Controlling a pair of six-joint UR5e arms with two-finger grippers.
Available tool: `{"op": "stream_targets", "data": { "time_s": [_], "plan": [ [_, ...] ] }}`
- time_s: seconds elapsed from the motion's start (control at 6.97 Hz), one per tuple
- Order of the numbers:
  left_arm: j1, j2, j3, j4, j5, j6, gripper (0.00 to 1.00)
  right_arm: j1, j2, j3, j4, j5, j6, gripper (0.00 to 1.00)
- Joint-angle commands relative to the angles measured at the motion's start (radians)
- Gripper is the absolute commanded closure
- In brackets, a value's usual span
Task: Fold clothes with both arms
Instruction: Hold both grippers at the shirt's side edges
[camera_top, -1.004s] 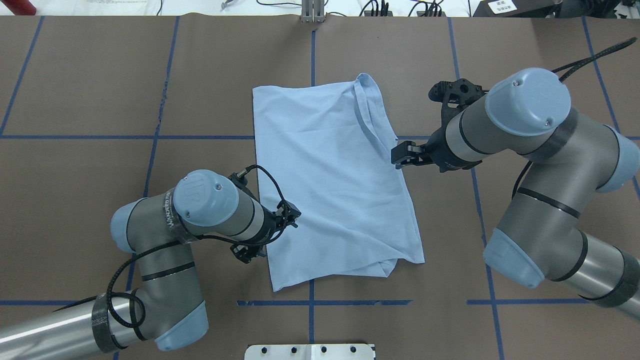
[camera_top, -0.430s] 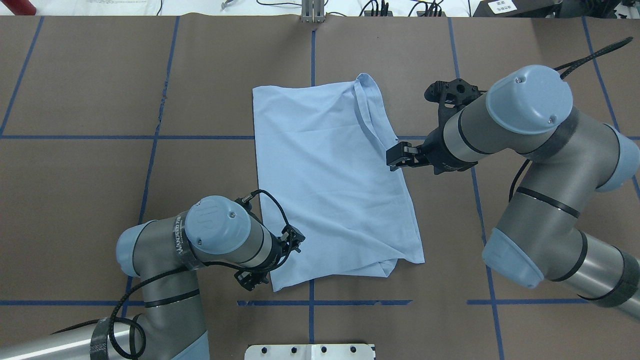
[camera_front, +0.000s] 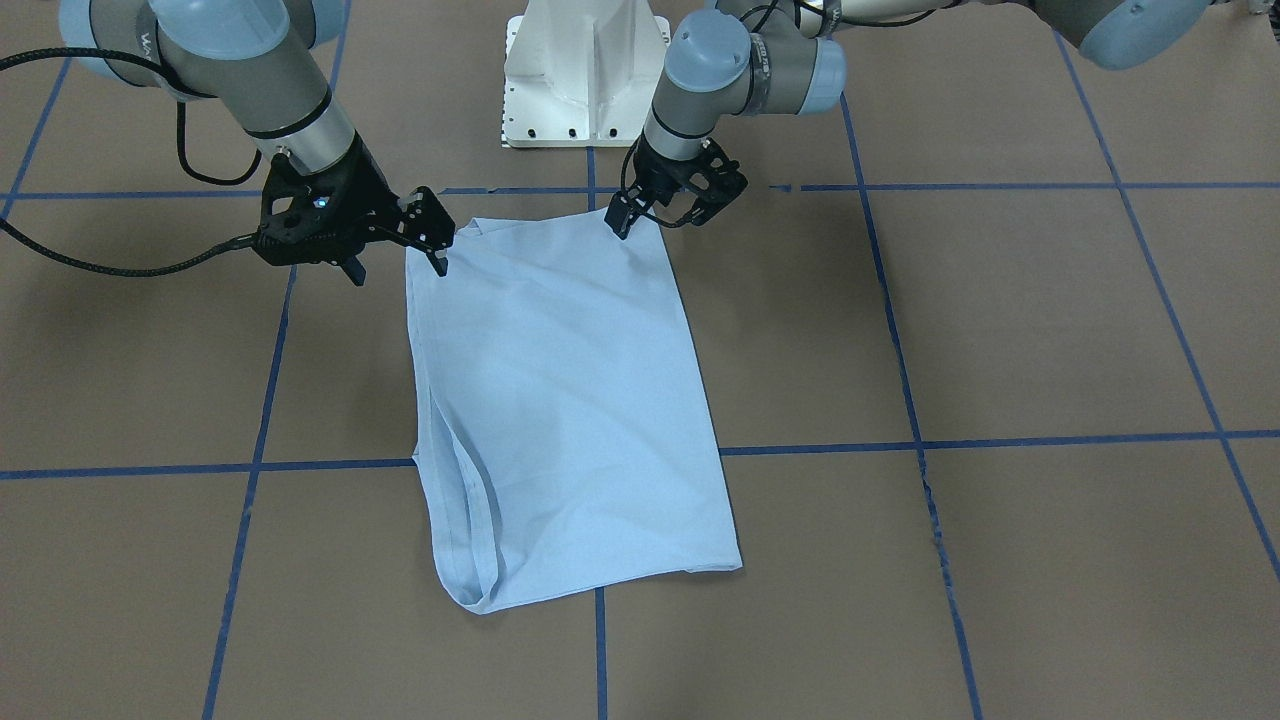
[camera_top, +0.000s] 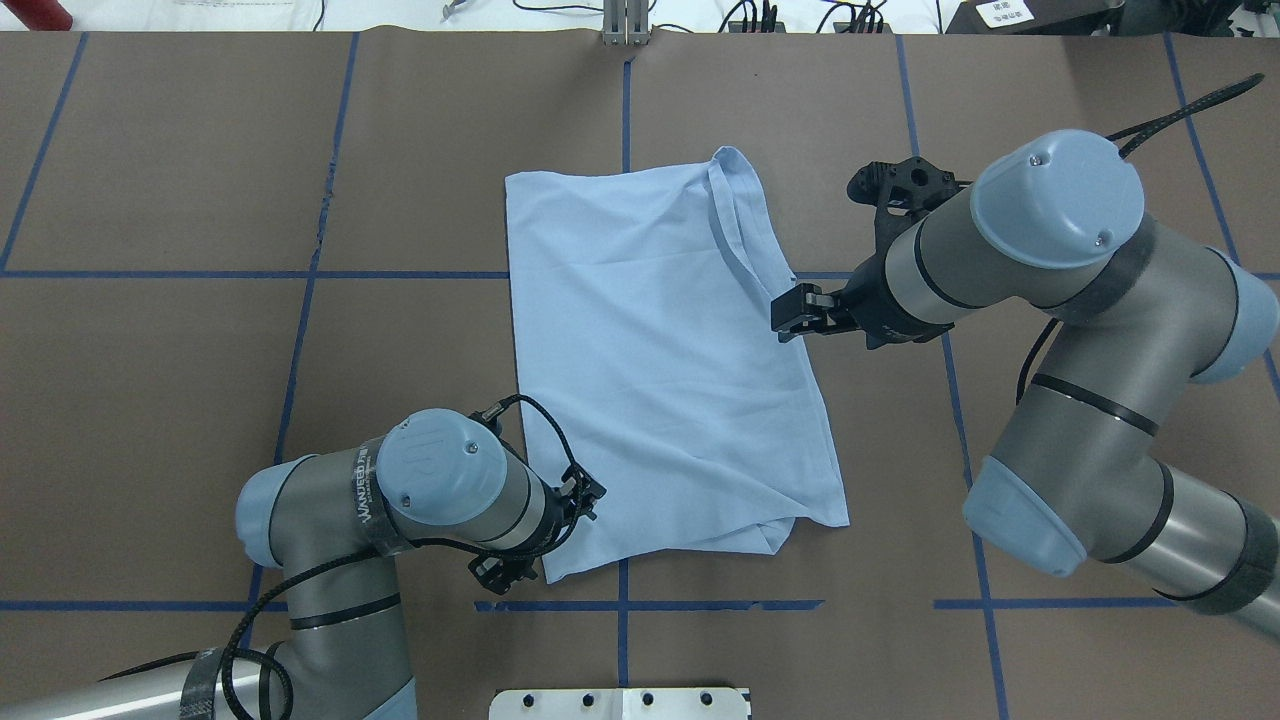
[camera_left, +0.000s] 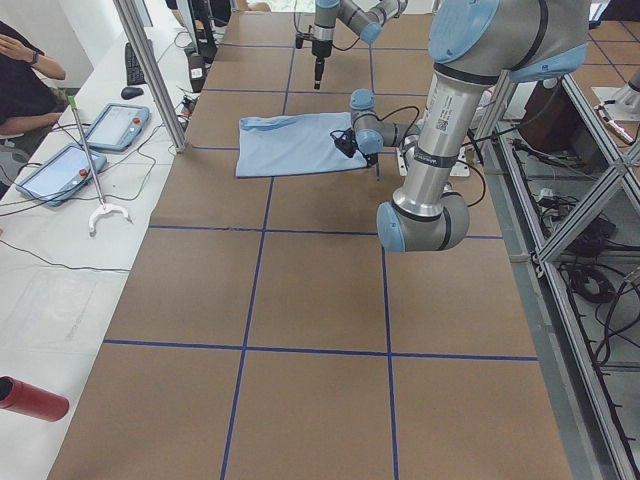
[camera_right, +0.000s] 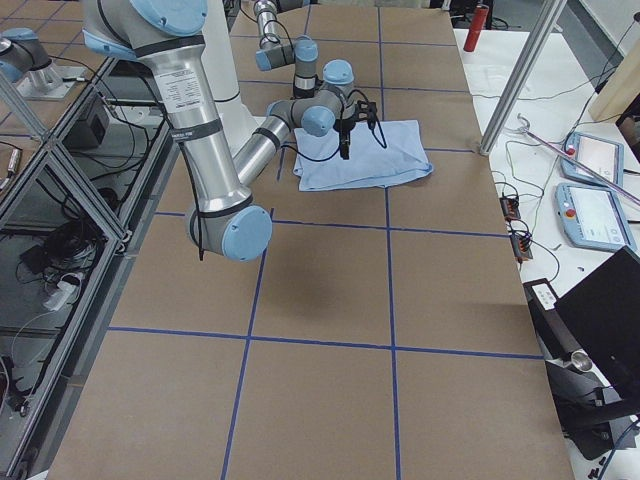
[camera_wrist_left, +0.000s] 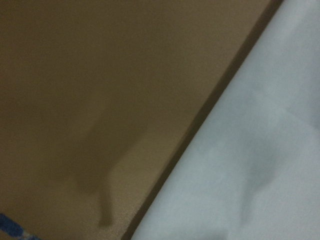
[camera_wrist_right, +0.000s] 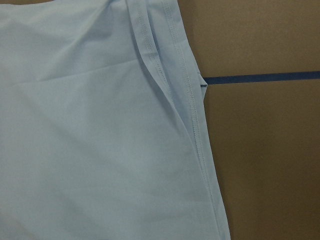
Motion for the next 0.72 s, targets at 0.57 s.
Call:
{"op": "stream_targets", "data": {
  "time_s": [0.57],
  "plan": [
    [0.038,0.002,-0.023,0.03,0.01,-0.006,0.11,0.001,0.001,0.002,0.008,0.0,-0.001,0.0]
  ]
}}
